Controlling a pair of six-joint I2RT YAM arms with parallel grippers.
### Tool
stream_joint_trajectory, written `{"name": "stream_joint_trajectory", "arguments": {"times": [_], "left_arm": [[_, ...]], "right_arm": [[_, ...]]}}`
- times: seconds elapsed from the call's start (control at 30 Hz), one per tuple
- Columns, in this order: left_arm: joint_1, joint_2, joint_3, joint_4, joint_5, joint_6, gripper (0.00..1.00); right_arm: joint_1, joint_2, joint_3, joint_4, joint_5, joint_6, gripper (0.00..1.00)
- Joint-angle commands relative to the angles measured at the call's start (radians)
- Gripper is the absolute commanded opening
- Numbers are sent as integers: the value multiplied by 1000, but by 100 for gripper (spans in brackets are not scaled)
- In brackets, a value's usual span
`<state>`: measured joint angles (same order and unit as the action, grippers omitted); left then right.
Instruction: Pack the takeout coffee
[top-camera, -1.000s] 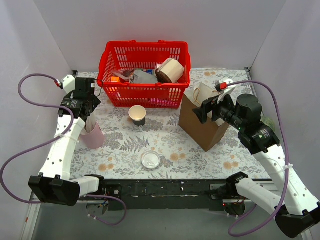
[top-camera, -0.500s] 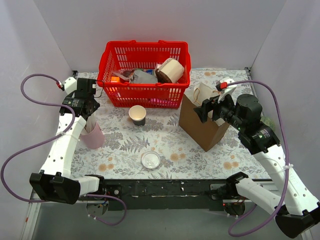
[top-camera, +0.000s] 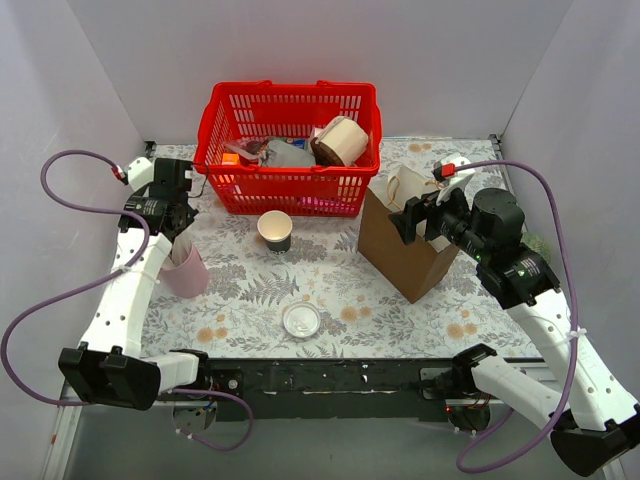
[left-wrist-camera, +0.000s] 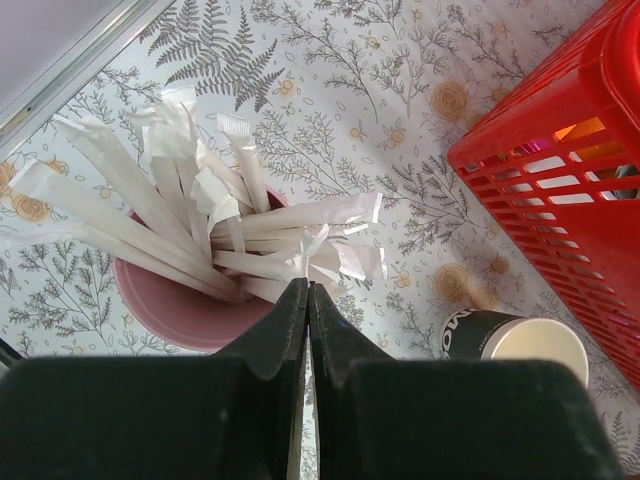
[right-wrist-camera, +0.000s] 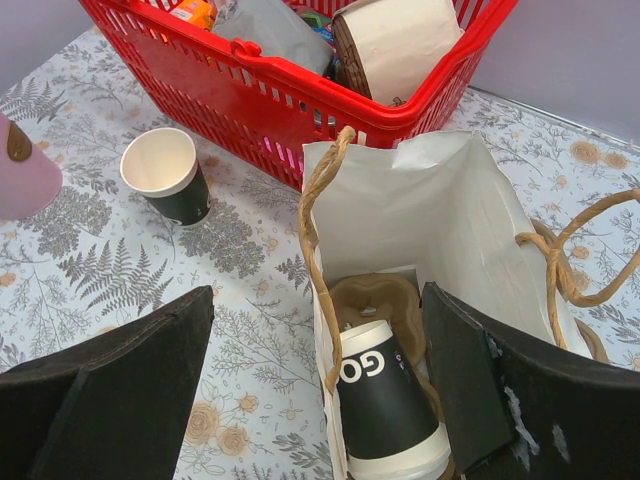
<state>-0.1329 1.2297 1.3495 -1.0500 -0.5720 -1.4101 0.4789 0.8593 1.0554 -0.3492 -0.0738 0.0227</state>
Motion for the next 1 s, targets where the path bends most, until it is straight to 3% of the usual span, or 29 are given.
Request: {"name": "stream_joint_trajectory", "arguments": {"times": [0.0,0.5,0.77,0.97], "left_arm": [[4,-55,43,-27,-41,2,0],[4,-122,212,-58,-29,82,2],[4,-121,188,-29,-25,88,0],[4,-176,321,88,78,134,0]], "right_arm": [[3,-8,29,13,2,-4,92],[3,-8,48,44,-132,-6,92],[3,6,57,36,-124,-4,92],[3,27,69,76,-375,-56,92]]}}
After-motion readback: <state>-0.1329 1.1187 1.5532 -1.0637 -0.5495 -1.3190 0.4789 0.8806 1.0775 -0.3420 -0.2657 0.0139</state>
